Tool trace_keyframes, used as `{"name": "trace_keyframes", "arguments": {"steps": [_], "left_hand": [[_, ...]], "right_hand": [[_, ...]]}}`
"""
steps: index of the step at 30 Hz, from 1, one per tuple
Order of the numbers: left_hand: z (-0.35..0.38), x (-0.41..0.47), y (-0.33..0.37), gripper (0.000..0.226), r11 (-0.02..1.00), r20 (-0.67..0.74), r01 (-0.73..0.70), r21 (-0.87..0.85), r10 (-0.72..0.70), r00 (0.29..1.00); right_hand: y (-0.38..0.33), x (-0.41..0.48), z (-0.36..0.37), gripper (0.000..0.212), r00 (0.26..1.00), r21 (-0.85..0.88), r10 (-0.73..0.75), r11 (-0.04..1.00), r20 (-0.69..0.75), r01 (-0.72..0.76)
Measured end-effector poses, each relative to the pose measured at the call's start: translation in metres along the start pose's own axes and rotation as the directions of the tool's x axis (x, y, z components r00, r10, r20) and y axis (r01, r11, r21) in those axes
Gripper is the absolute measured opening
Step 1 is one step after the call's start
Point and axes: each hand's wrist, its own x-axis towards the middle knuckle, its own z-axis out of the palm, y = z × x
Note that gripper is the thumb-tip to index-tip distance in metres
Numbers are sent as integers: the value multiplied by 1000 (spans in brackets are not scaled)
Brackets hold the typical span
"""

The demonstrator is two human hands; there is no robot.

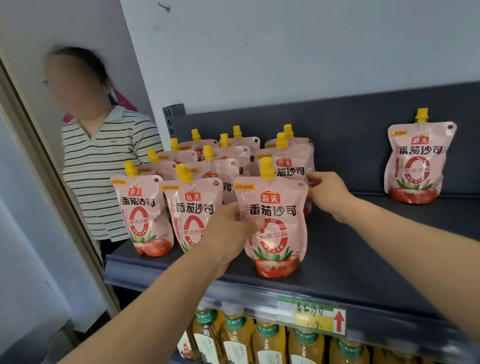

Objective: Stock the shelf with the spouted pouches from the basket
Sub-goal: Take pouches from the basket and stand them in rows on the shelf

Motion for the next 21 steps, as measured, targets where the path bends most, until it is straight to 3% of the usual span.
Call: {"name": "trace_keyframes", "arguments": {"steps": [4,21], "left_hand": [[8,5,1,27,999,-44,21,-24,-22,999],[34,52,14,37,995,-165,99,-9,-99,981]], "right_hand": [[-1,-8,-15,46,998,-58,-23,998,-57,20],[-15,-73,-62,27,970,-117,-137,986,-201,115]]}}
